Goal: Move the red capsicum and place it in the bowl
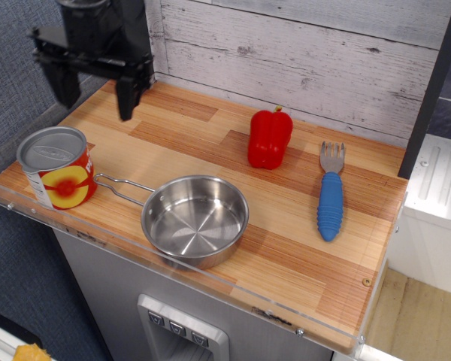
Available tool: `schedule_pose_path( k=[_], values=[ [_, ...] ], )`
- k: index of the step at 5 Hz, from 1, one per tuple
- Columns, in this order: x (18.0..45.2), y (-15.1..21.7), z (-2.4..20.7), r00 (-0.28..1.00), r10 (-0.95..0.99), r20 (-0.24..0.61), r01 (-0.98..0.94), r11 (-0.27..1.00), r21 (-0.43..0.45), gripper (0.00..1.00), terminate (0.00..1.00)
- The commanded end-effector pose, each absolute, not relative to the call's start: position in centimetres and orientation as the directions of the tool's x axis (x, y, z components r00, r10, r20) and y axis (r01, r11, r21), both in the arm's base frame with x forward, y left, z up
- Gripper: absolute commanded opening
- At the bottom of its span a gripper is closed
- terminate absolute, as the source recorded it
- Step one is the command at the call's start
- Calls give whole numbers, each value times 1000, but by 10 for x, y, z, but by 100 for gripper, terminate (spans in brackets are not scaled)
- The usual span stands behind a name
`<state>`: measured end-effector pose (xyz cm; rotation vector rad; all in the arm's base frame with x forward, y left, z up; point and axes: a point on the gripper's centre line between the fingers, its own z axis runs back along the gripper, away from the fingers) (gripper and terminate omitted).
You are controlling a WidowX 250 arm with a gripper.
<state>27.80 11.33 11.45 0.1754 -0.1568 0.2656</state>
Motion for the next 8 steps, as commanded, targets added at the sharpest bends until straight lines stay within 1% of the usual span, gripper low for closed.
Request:
schedule_pose_path(
  k=[1,2,3,4,5,7,8],
  values=[
    [326,61,111,948,162,274,-182,982,49,100,0],
    [339,39,109,952,140,271,-139,990,-21,100,0],
    [350,24,100,964,123,234,-131,991,18,100,0],
    [357,20,92,967,155,205,-170,984,59,100,0],
    [363,10,85,970,131,204,-139,990,27,100,0],
    [375,-1,69,965,148,218,-156,988,18,100,0],
    [379,-4,60,972,154,179,-168,984,66,100,0]
  ],
)
